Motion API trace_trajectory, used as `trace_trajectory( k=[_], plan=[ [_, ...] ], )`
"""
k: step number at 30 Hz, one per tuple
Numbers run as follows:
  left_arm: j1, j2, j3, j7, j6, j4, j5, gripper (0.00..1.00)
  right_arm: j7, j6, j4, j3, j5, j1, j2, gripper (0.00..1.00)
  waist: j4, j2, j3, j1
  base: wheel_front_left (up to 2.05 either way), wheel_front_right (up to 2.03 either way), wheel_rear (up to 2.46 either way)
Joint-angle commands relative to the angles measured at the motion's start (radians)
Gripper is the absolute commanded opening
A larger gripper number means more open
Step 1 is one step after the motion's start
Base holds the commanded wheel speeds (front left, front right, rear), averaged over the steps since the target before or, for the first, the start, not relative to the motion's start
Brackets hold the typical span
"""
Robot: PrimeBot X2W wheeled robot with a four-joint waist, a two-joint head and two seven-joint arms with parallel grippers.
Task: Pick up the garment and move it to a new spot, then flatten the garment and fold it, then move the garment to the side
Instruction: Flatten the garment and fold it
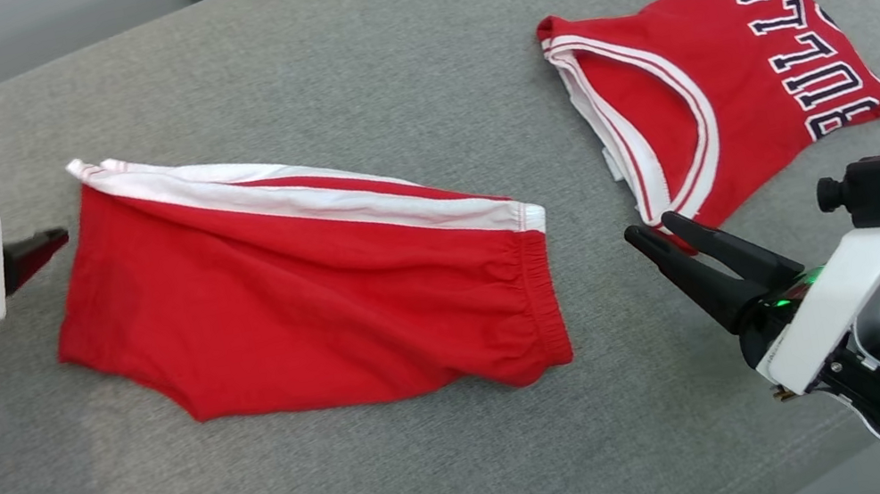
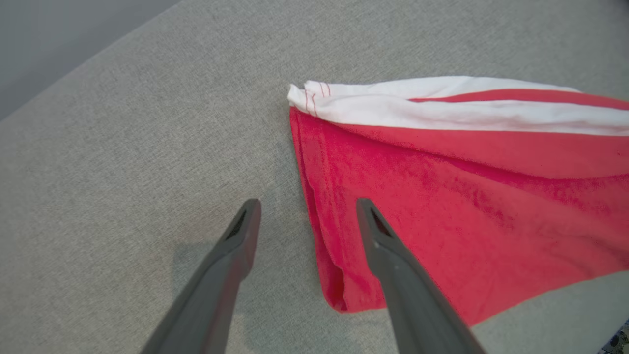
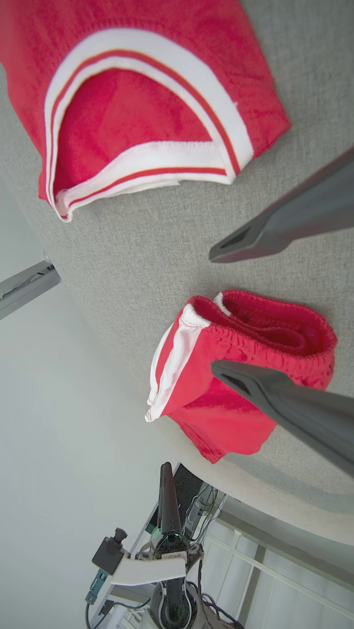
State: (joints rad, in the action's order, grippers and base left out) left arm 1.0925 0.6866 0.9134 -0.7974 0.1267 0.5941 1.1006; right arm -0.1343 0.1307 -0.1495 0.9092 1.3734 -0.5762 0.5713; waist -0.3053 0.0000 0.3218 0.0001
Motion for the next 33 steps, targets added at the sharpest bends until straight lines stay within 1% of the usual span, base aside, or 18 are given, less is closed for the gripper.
trace_trajectory(
  k=[1, 6, 9, 15, 16, 18, 19, 22, 25, 29, 32, 33],
  plan=[
    [-0.030, 0.014, 0.003, -0.006, 0.003, 0.009, 0.010, 1.00, -0.011, 0.000, 0.014, -0.014, -0.002, 0.018, 0.012, 1.00, -0.025, 0.0000, 0.014, -0.0001, 0.00, 0.00, 0.00],
    [-0.084, 0.043, -0.016, -0.060, -0.006, 0.031, 0.082, 1.00, -0.024, 0.000, 0.053, -0.050, -0.009, 0.050, 0.040, 1.00, -0.068, 0.0000, 0.043, -0.0001, 0.00, 0.00, 0.00],
    [-0.101, 0.055, -0.020, -0.088, -0.014, 0.024, 0.107, 1.00, -0.029, 0.000, 0.067, -0.072, -0.012, 0.070, 0.050, 1.00, -0.085, 0.0000, 0.054, -0.0001, 0.00, 0.00, 0.00],
    [-0.116, 0.032, -0.035, -0.133, -0.013, -0.003, 0.172, 1.00, -0.029, 0.000, 0.081, -0.097, -0.023, 0.092, 0.042, 1.00, -0.098, 0.0000, 0.067, -0.0001, 0.00, 0.00, 0.00],
    [-0.120, 0.027, -0.040, -0.145, -0.016, -0.013, 0.187, 0.79, -0.028, 0.000, 0.082, -0.101, -0.025, 0.096, 0.038, 1.00, -0.098, 0.0000, 0.068, -0.0001, 0.00, 0.00, 0.00],
    [-0.120, 0.026, -0.043, -0.159, -0.020, -0.034, 0.199, 0.03, -0.021, 0.000, 0.082, -0.108, -0.030, 0.101, 0.033, 1.00, -0.096, 0.0000, 0.068, -0.0001, 0.00, 0.00, 0.00],
    [-0.118, 0.029, -0.043, -0.163, -0.022, -0.043, 0.200, 0.00, -0.017, 0.000, 0.080, -0.112, -0.032, 0.105, 0.031, 1.00, -0.094, 0.0000, 0.066, -0.0001, 0.00, 0.00, 0.00],
    [-0.120, 0.035, -0.040, -0.164, -0.028, -0.066, 0.194, 0.00, -0.008, 0.000, 0.073, -0.121, -0.039, 0.117, 0.025, 1.00, -0.082, 0.0000, 0.051, -0.0001, 0.00, 0.00, 0.00],
    [-0.136, 0.031, -0.040, -0.149, -0.033, -0.077, 0.194, 0.00, 0.002, 0.000, 0.070, -0.136, -0.047, 0.128, 0.027, 1.00, -0.055, 0.0000, 0.024, -0.0001, 0.00, 0.00, 0.00],
    [-0.176, 0.011, -0.038, -0.128, -0.040, -0.088, 0.211, 0.00, 0.023, 0.000, 0.062, -0.154, -0.057, 0.151, 0.039, 1.00, -0.001, 0.0000, -0.033, -0.0001, 0.00, 0.00, 0.00],
    [-0.213, 0.012, -0.034, -0.118, -0.051, -0.105, 0.221, 0.00, 0.048, 0.000, 0.059, -0.167, -0.065, 0.164, 0.043, 1.00, 0.039, 0.0000, -0.074, -0.0001, 0.00, 0.00, 0.00],
    [-0.244, 0.012, -0.035, -0.110, -0.059, -0.120, 0.232, 0.00, 0.065, 0.000, 0.057, -0.178, -0.071, 0.176, 0.045, 1.00, 0.065, 0.0000, -0.102, -0.0001, 0.00, 0.00, 0.00]
  ],
)
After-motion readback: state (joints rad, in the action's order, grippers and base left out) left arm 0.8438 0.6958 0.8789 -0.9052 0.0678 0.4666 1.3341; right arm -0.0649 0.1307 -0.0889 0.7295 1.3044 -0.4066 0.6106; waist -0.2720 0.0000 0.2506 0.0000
